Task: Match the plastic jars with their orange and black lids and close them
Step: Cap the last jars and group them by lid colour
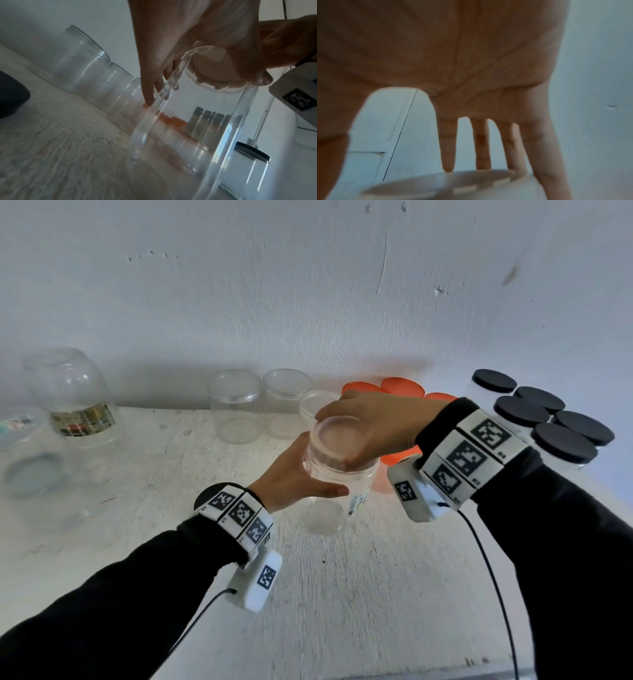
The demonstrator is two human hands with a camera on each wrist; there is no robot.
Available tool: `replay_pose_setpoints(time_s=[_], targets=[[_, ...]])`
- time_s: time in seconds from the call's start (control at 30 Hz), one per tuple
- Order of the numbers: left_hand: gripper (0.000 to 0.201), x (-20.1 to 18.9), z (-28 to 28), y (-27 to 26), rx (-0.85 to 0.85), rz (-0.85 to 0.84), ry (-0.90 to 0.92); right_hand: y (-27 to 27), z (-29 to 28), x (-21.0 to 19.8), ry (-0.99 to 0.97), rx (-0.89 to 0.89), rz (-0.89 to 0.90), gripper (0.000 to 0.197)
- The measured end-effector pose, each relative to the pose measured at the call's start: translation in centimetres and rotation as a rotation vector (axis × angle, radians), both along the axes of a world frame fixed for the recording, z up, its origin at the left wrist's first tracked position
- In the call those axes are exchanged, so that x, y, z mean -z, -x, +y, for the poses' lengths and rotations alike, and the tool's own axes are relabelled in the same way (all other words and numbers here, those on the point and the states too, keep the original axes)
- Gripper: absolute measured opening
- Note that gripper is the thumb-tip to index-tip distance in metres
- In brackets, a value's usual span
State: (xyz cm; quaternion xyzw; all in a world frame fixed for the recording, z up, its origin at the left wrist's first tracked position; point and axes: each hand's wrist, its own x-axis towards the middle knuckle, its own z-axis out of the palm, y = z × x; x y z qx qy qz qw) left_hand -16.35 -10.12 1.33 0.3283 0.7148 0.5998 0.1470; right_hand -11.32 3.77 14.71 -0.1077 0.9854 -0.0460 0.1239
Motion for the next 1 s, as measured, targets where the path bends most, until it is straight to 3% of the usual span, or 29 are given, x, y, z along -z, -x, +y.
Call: replay_pose_setpoints(time_s=[0.23,0.53,0.67,0.9,1.0], targets=[[0.078,-0.6,-0.5,0.8,0.124,-0.030,0.049,0.1,0.2,0.2,-0.011,-0.041,-0.077,0.076],[0.092,-0.7,-0.9,1.7,0.184,-0.052,0.073,0.2,-0.1,0.5,-0.008,-0.061,-0.111,0.075],[0.085,-0.4,-0.9,1.6,0.166,-0.053,0.071,0.2,-0.3,0.7,-0.071,-0.022,-0.027,0.071],[0.093,0.0,-1.1,0.9,0.136,-0.099,0.022,-0.2,-1.3,1.5,-0.259,0.119,0.191,0.083],[0.092,-0.1,-1.2,0.7,0.151,-0.084,0.023,-0.3,-0.7,0.9,-0.208,0.106,0.127,0.084]])
